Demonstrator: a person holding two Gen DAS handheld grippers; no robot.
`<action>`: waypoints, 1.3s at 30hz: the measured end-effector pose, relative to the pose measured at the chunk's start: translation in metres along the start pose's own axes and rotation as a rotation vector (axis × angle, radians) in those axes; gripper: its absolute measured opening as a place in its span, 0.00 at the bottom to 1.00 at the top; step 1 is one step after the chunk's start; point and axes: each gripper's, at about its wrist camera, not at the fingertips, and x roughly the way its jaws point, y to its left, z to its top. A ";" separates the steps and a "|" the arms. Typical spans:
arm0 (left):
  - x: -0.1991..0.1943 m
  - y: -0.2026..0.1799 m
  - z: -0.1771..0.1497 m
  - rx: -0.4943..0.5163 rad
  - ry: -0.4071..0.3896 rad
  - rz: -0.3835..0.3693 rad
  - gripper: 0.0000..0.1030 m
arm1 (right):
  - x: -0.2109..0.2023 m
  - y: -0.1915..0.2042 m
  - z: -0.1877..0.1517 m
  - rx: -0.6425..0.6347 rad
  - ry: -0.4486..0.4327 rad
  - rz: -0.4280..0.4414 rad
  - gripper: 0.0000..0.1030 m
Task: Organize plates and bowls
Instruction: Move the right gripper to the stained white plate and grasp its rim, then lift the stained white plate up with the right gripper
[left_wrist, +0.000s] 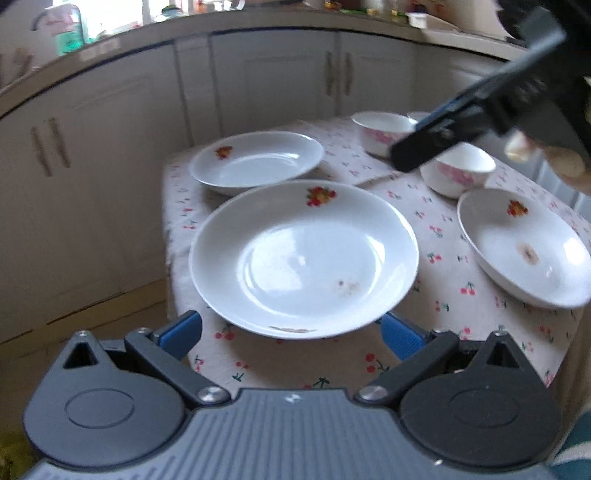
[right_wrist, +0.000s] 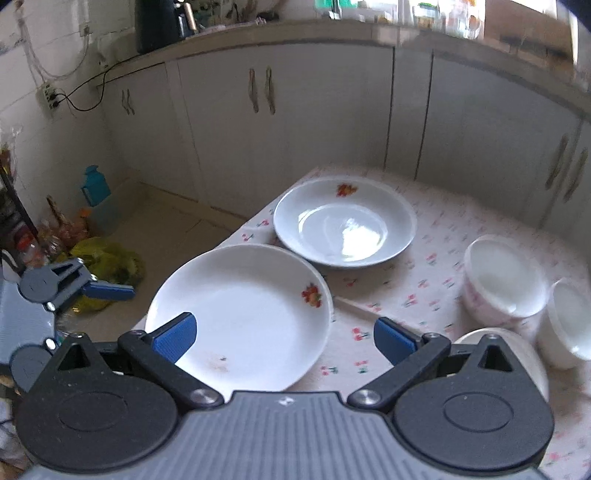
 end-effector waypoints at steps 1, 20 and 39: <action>0.003 0.001 -0.001 0.009 0.006 -0.010 0.99 | 0.009 -0.003 0.002 0.026 0.027 0.011 1.00; 0.035 0.020 0.004 0.136 0.057 -0.132 0.99 | 0.090 -0.015 0.020 0.069 0.217 0.024 1.00; 0.041 0.031 0.010 0.188 0.077 -0.172 0.99 | 0.121 -0.029 0.031 0.179 0.285 0.135 0.79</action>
